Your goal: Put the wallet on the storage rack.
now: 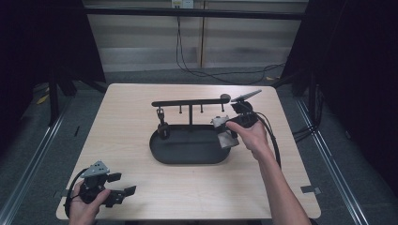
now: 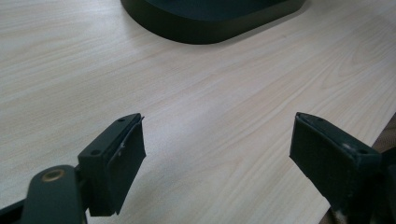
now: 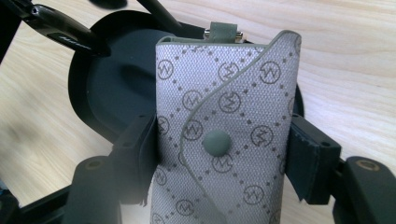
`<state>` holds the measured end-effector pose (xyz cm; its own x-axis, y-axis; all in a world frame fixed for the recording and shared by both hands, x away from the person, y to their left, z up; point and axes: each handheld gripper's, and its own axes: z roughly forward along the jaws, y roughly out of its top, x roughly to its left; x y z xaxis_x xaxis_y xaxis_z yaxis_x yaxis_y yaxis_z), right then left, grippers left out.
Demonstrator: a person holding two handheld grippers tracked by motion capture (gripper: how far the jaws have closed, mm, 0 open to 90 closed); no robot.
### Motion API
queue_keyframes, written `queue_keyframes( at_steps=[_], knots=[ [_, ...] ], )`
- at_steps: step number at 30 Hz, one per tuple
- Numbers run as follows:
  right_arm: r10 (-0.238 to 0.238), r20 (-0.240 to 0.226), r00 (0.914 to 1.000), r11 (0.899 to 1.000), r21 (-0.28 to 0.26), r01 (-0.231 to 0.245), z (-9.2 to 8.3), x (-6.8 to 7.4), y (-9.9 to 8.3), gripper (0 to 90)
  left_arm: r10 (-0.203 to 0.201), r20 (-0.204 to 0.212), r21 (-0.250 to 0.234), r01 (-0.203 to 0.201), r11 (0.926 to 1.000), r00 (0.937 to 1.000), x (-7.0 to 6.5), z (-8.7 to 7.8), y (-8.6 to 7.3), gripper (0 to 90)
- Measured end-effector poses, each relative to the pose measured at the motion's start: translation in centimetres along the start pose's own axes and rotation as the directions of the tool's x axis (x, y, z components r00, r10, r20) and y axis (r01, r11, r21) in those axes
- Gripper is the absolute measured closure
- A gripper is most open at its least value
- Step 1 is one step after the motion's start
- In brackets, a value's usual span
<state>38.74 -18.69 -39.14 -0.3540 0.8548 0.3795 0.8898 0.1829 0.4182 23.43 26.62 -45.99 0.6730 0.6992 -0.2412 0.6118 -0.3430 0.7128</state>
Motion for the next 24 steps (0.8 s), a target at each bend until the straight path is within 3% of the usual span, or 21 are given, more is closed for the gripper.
queue_keyframes(
  at_steps=[24],
  knots=[
    [0.031, -0.036, 0.9989, 0.998, -0.060, -0.033, 3.0, -0.5, -0.5, 33.8, -0.008, -0.001, -0.003, 0.008, 1.0000, 1.0000, 0.0, 0.1, 0.0, 17.8]
  ],
)
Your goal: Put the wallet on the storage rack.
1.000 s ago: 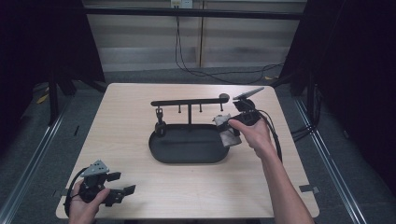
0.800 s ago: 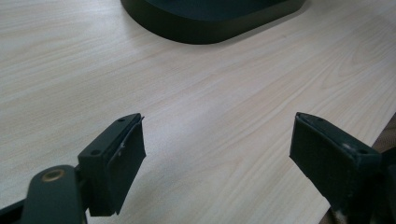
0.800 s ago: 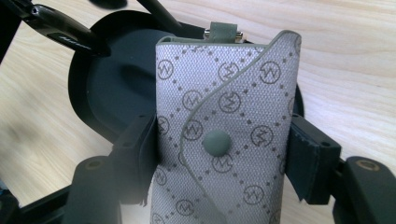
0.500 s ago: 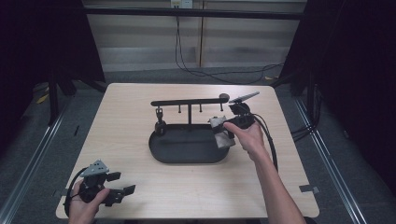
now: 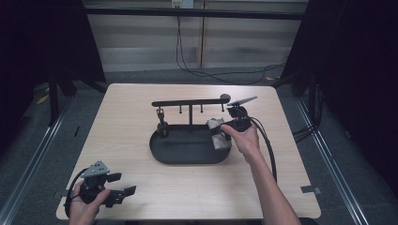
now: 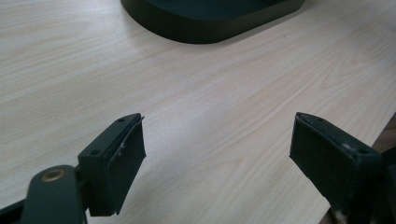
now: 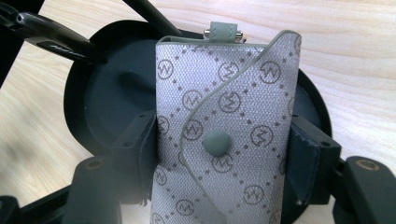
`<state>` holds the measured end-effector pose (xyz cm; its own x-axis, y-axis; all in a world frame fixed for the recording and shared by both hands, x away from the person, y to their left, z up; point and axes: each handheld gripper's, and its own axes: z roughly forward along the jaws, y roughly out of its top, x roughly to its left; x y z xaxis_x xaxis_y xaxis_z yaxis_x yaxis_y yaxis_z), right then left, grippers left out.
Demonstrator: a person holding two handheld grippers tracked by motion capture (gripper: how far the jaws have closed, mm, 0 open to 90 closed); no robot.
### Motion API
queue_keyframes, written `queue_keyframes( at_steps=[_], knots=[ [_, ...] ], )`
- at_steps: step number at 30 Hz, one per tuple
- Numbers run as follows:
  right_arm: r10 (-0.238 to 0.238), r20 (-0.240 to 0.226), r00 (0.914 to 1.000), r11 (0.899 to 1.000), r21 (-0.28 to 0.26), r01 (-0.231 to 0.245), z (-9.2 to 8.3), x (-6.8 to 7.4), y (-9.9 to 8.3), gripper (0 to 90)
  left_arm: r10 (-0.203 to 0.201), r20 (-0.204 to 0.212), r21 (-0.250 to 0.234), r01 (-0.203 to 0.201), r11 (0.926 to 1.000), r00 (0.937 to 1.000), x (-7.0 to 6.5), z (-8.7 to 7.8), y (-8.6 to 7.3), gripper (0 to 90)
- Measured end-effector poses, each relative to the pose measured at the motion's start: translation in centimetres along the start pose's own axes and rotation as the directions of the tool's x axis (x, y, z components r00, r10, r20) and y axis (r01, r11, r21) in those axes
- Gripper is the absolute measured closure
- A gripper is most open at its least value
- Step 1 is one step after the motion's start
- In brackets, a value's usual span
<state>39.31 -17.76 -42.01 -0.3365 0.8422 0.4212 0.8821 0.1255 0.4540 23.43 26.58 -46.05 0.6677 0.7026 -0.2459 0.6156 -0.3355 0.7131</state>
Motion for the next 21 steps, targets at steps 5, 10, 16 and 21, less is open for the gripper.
queue_keyframes(
  at_steps=[5, 10, 16, 21],
  knots=[
    [0.012, 0.000, 0.9999, 1.000, -0.002, -0.012, 0.5, 0.0, -0.2, 33.8, 0.004, 0.004, 0.000, -0.004, 1.0000, 1.0000, 0.1, -0.1, 0.0, 17.9],
    [0.030, -0.003, 0.9995, 1.000, 0.001, -0.030, 1.1, -0.6, -0.7, 33.8, 0.007, 0.003, 0.004, -0.007, 1.0000, 1.0000, 0.1, -0.1, 0.0, 17.8],
    [0.038, 0.003, 0.9993, 0.999, -0.009, -0.038, 1.7, -0.7, -1.0, 33.8, 0.005, 0.004, 0.001, -0.005, 1.0000, 1.0000, 0.1, -0.1, 0.0, 17.9],
    [0.042, 0.011, 0.9991, 0.999, 0.000, -0.042, 2.3, -0.6, -1.1, 33.7, 0.002, 0.005, -0.003, -0.002, 1.0000, 1.0000, 0.1, -0.1, 0.0, 17.9]
  ],
)
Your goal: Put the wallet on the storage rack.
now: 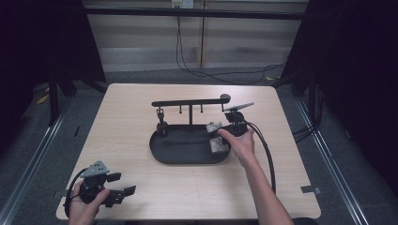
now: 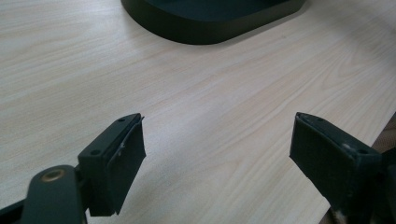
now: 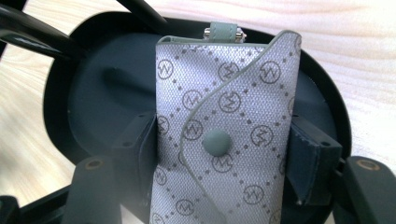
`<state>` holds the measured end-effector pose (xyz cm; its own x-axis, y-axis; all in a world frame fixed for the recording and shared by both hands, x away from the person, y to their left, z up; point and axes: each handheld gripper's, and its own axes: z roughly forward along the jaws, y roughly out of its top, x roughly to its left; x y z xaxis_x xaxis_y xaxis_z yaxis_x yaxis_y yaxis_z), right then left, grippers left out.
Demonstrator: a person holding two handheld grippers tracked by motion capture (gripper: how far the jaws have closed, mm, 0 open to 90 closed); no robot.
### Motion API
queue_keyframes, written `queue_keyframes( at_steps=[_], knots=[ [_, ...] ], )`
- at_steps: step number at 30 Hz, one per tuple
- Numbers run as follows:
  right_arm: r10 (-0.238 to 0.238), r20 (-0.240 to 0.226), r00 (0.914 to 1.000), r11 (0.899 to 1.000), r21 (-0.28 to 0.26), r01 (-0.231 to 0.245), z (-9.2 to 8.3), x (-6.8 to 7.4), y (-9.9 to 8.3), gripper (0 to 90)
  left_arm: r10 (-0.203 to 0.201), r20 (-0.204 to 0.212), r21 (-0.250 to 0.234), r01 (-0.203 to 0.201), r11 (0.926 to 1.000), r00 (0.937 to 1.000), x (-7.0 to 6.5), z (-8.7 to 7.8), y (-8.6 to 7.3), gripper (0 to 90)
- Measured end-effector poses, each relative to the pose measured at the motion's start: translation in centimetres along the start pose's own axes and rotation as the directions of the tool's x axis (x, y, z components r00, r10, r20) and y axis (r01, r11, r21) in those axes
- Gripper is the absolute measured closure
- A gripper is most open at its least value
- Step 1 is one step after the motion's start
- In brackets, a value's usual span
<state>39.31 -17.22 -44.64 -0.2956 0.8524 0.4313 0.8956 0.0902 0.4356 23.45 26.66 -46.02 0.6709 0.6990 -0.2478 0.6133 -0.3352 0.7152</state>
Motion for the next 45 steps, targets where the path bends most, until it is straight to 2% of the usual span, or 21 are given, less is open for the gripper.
queue_keyframes(
  at_steps=[11, 13, 16, 21, 26, 34, 45],
  knots=[
    [0.022, 0.014, 0.9997, 1.000, 0.017, -0.022, 1.6, -0.5, -0.5, 33.6, -0.003, -0.005, -0.003, 0.003, 1.0000, 1.0000, 0.0, 0.0, 0.0, 17.9],
    [0.023, 0.032, 0.9992, 0.999, 0.023, -0.024, 2.0, -0.8, -0.7, 33.6, -0.001, -0.002, 0.003, 0.001, 1.0000, 1.0000, 0.1, 0.0, 0.0, 17.8],
    [0.026, 0.032, 0.9991, 0.999, 0.024, -0.027, 2.2, -0.7, -0.7, 33.5, -0.001, -0.004, 0.003, 0.001, 1.0000, 1.0000, 0.0, 0.0, 0.0, 17.9],
    [0.020, 0.060, 0.9980, 1.000, 0.019, -0.022, 2.8, -0.7, -0.8, 33.0, -0.006, -0.004, -0.001, 0.006, 1.0000, 1.0000, 0.0, -0.1, 0.0, 17.8],
    [0.015, 0.071, 0.9974, 1.000, 0.004, -0.015, 3.0, -0.7, -0.9, 31.2, -0.003, 0.000, 0.001, 0.003, 1.0000, 1.0000, 0.1, 0.0, 0.0, 17.8],
    [0.028, 0.056, 0.9981, 1.000, 0.003, -0.028, 3.4, -0.8, -0.9, 29.4, -0.007, -0.004, 0.000, 0.007, 1.0000, 1.0000, 0.1, 0.0, 0.0, 17.8],
    [0.010, 0.083, 0.9965, 1.000, 0.000, -0.010, 3.5, -0.5, -0.9, 30.3, -0.010, -0.003, -0.009, 0.010, 0.9999, 0.9999, 0.1, -0.1, 0.0, 17.8]
  ],
)
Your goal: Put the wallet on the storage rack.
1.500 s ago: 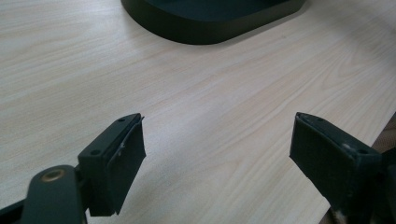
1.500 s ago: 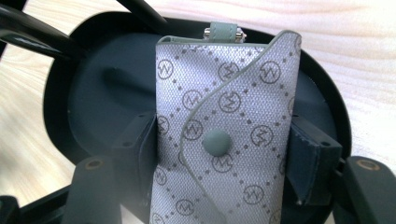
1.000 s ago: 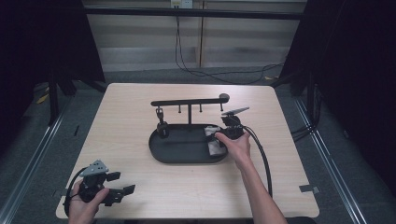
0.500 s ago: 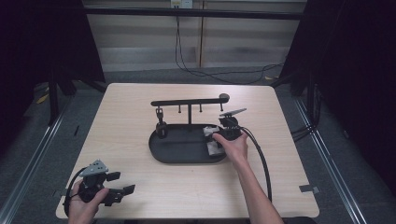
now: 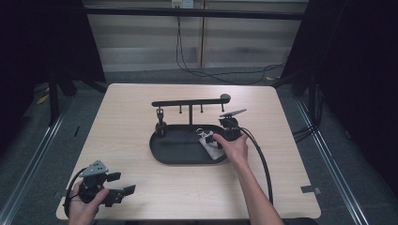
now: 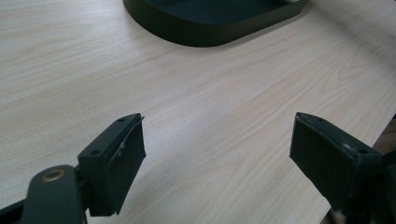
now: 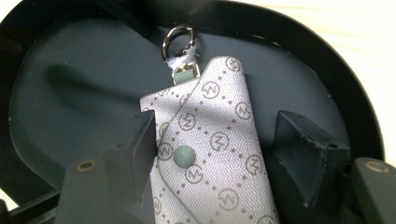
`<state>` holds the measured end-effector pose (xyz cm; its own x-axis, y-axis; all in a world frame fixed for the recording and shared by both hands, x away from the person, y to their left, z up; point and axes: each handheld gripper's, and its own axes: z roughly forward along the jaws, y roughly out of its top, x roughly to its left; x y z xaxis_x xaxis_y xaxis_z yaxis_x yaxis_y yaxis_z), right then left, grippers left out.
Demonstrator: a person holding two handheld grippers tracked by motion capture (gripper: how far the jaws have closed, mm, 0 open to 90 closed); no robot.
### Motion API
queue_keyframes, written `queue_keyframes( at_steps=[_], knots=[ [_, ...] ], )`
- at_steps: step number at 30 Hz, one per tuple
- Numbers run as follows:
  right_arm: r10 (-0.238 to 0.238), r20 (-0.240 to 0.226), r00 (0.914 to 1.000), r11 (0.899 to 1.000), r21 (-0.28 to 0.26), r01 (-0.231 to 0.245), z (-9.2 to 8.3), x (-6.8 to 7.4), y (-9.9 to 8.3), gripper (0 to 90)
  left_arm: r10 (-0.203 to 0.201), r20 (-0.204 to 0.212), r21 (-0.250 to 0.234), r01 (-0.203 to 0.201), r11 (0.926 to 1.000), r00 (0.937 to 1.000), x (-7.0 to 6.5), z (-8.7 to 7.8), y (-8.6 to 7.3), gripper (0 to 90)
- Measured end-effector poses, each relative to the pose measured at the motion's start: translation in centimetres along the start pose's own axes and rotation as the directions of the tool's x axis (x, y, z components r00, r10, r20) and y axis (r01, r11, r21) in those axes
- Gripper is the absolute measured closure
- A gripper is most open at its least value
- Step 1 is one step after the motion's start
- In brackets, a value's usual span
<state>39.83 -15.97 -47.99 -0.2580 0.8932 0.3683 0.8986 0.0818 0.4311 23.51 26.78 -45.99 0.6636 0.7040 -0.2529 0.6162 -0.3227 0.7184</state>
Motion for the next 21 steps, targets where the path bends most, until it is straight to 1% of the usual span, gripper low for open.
queue_keyframes(
  at_steps=[2, 4, 6, 7, 10, 13, 14, 15, 18, 21],
  knots=[
    [-0.001, 0.001, 1.0000, 1.000, -0.004, 0.001, -0.1, 0.1, 0.0, 29.8, 0.001, -0.003, 0.001, -0.001, 1.0000, 1.0000, 0.0, 0.0, 0.0, 17.9],
    [-0.015, 0.000, 0.9999, 1.000, -0.018, 0.015, -0.4, 0.0, 0.0, 28.5, 0.001, -0.001, -0.002, -0.001, 1.0000, 1.0000, 0.0, 0.0, 0.0, 17.8],
    [-0.027, -0.001, 0.9996, 0.999, -0.030, 0.027, -0.7, 0.0, 0.0, 27.9, 0.004, 0.014, 0.002, -0.004, 1.0000, 0.9999, 0.0, -0.1, 0.0, 17.9],
    [-0.031, -0.008, 0.9995, 0.999, -0.035, 0.031, -1.0, 0.1, 0.0, 27.9, 0.004, 0.024, -0.003, -0.004, 1.0000, 0.9997, 0.1, -0.1, 0.0, 18.2],
    [-0.062, -0.006, 0.9981, 0.997, -0.056, 0.061, -1.6, 0.1, -0.1, 25.6, -0.004, 0.015, -0.008, 0.004, 1.0000, 0.9999, 0.3, 0.0, 0.1, 18.8],
    [-0.077, -0.004, 0.9970, 0.994, -0.083, 0.076, -2.4, -0.1, -0.2, 22.9, -0.032, 0.005, -0.030, 0.032, 0.9990, 0.9995, 0.6, -0.1, 0.1, 18.2],
    [-0.075, -0.006, 0.9971, 0.993, -0.092, 0.075, -2.7, -0.1, -0.3, 22.3, -0.035, 0.008, -0.035, 0.035, 0.9988, 0.9993, 0.6, -0.2, 0.1, 18.2],
    [-0.087, -0.005, 0.9962, 0.991, -0.099, 0.086, -2.9, -0.2, -0.4, 22.0, -0.038, 0.008, -0.040, 0.039, 0.9985, 0.9992, 0.7, -0.2, 0.1, 18.1],
    [-0.094, -0.004, 0.9956, 0.989, -0.117, 0.093, -3.5, -0.4, -0.7, 20.3, -0.040, 0.006, -0.041, 0.040, 0.9984, 0.9992, 0.7, -0.2, 0.1, 18.0],
    [-0.090, -0.001, 0.9959, 0.987, -0.131, 0.089, -3.8, -0.8, -1.1, 18.4, -0.039, 0.004, -0.041, 0.039, 0.9984, 0.9992, 0.7, -0.1, 0.1, 18.0]
  ],
)
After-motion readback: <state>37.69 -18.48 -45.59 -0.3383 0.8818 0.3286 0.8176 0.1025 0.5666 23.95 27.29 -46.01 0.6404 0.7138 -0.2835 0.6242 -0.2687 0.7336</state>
